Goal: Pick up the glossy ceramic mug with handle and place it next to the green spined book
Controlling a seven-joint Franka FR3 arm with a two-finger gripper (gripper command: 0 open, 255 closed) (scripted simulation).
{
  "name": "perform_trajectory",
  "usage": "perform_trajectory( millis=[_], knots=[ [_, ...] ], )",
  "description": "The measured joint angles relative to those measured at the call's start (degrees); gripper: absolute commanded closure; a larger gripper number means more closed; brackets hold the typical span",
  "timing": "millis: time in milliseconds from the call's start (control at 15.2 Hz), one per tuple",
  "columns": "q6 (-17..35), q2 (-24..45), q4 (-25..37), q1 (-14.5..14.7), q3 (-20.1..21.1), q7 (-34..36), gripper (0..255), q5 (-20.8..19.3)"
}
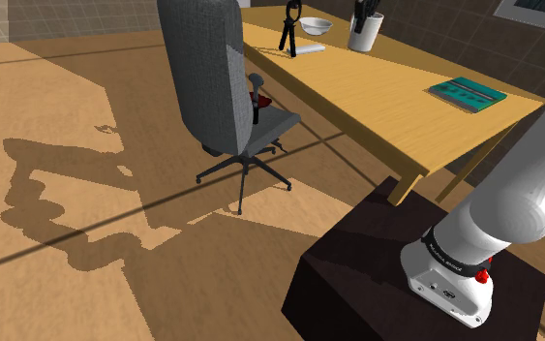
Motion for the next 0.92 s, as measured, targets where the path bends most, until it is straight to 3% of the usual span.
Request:
perform_trajectory(
  millis=[264, 924],
  knots=[
    [-2.6, 0.0, 2.6, -0.3, -0.3, -0.6, 255, 0.1],
    [-2.0, -5.0, -2.6, -6.0, -5.7, -11.8, 255, -0.5]
  ],
)
